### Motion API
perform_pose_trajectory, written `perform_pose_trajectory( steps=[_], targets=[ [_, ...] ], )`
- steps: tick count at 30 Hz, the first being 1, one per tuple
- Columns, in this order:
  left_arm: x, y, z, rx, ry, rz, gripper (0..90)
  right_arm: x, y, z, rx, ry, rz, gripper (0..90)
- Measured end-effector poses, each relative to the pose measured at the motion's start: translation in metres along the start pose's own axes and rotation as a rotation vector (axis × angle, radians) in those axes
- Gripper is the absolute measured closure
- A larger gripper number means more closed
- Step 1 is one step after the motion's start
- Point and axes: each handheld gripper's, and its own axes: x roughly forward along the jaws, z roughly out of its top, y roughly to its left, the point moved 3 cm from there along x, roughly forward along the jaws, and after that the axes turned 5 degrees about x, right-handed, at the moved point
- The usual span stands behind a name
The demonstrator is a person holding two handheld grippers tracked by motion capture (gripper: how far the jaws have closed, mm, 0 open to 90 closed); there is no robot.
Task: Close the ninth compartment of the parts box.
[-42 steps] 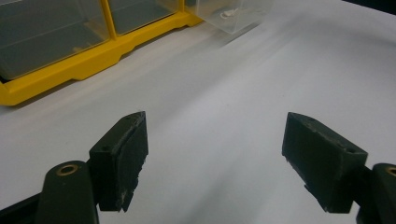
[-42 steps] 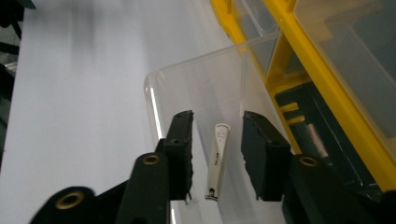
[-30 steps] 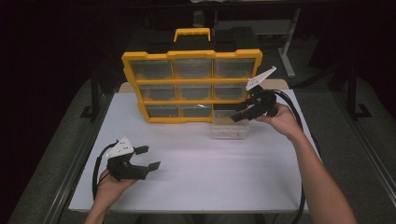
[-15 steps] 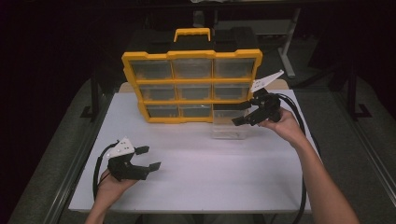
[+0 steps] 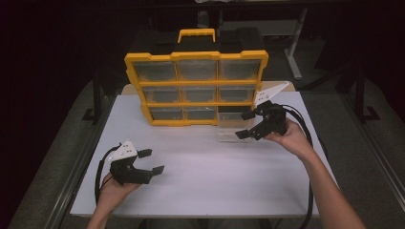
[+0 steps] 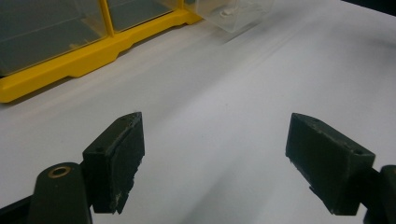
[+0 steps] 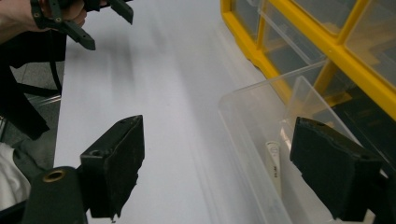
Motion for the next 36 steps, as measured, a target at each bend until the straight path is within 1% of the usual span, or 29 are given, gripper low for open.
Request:
perform_pose_trajectory(
  steps=[1,4,8,10,11,14,17,19,20,21,25,28,29,31,33,36],
  targets=[
    [0.0,0.0,0.0,0.003,0.004,-0.001,19.6,0.001,0.002,-0.001,-0.002,-0.001,0.0,17.3],
    [0.0,-0.001,0.0,-0.003,0.007,-0.003,19.6,0.002,0.007,-0.005,-0.016,-0.002,0.002,18.9],
    [0.0,-0.001,0.0,-0.007,0.007,-0.005,19.6,0.005,0.012,-0.01,-0.029,0.009,0.003,22.1],
    [0.0,-0.001,0.0,-0.003,0.002,-0.006,19.6,0.006,0.014,-0.013,-0.025,0.01,0.006,26.1],
    [0.0,-0.001,-0.001,-0.003,0.002,-0.006,19.6,0.007,0.014,-0.014,-0.036,0.014,0.001,27.6],
    [0.0,-0.001,0.0,-0.003,-0.001,-0.008,19.6,0.009,0.017,-0.017,-0.023,0.023,0.015,32.2],
    [0.001,0.0,-0.001,-0.01,0.002,-0.014,19.6,0.01,0.018,-0.02,-0.032,0.036,0.015,38.0],
    [0.001,0.0,-0.001,-0.008,0.001,-0.013,19.6,0.011,0.019,-0.022,-0.034,0.039,0.012,42.3],
    [0.002,0.0,-0.001,-0.01,0.0,-0.015,19.6,0.011,0.02,-0.022,-0.033,0.044,0.014,44.1],
    [0.002,0.0,-0.001,-0.008,-0.001,-0.014,19.6,0.011,0.018,-0.023,-0.047,0.047,0.004,45.5],
    [0.003,-0.001,-0.001,-0.01,-0.003,-0.012,19.6,0.015,0.019,-0.029,-0.019,0.062,0.018,51.7],
    [0.003,-0.002,0.0,-0.007,-0.002,-0.014,19.6,0.019,0.016,-0.033,-0.031,0.079,0.012,56.0],
    [0.003,-0.002,0.0,-0.007,-0.003,-0.015,19.6,0.02,0.017,-0.034,-0.018,0.082,0.02,57.1],
    [0.003,-0.002,0.0,-0.003,0.002,-0.015,19.7,0.022,0.015,-0.036,-0.028,0.085,0.01,59.5],
    [0.003,-0.002,0.0,-0.006,0.0,-0.015,19.6,0.024,0.014,-0.037,-0.015,0.088,0.012,61.3],
    [0.003,-0.002,0.0,-0.008,-0.001,-0.013,19.6,0.026,0.012,-0.038,-0.022,0.085,0.004,64.7]
  ],
)
